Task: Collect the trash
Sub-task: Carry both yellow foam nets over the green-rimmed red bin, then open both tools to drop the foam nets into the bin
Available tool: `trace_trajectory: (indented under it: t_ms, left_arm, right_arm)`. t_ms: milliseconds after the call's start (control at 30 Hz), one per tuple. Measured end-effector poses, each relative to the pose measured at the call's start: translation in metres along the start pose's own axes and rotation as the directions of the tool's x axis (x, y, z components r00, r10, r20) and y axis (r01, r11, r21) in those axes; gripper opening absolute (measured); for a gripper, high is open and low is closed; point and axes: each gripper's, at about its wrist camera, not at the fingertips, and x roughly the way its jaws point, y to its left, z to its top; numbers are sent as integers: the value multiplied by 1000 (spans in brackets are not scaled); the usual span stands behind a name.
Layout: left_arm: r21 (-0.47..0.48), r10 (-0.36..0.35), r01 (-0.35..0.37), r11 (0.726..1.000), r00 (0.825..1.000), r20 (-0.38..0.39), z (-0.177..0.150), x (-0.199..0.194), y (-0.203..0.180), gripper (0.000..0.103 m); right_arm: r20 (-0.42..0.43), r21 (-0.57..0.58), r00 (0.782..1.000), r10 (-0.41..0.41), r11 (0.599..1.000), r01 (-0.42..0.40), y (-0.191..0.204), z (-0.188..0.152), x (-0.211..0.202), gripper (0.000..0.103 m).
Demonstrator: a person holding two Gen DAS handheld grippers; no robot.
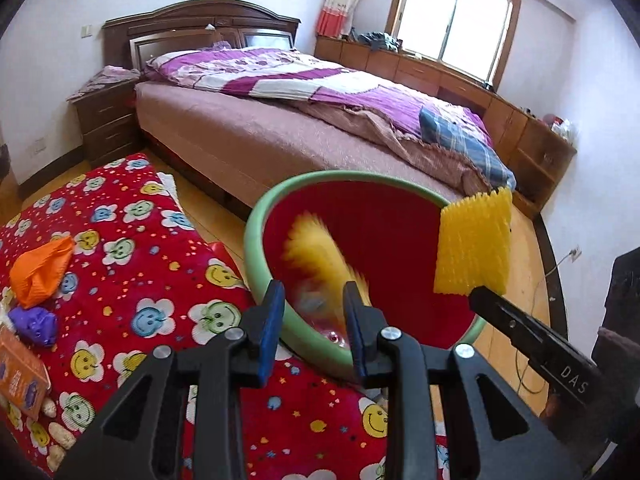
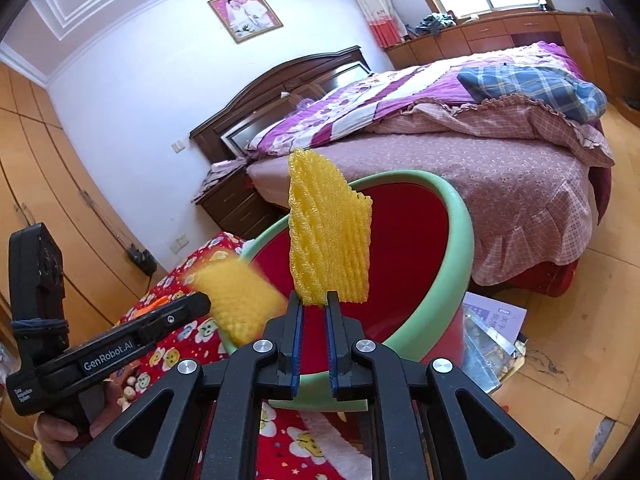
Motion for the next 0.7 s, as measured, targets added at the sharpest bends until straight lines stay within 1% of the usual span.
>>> trace_trajectory:
  t_ms: [133,200,233,700]
  left_arm:
    - [4,16,-16,1000,1000,-4,-1,1,-2,33]
    - [-8,21,-21,1000,1000,-4,-3,-1,-1,33]
    - [-14,22,-22,1000,1000,-4,-3,-2,0,33]
    - [-89,44,-41,995,999,29,-13,-37,22,34]
  right_arm:
    - [-11,13,1000,2,1000,-2,-3,-1,3,17]
    - [-15,22,1000,5,1000,-5,-4,-1,4,29]
    - [-14,26,1000,6,1000,-6,-4,-2,4,30]
    - [4,-9,1000,22,1000,-22,14,-2,-8,33]
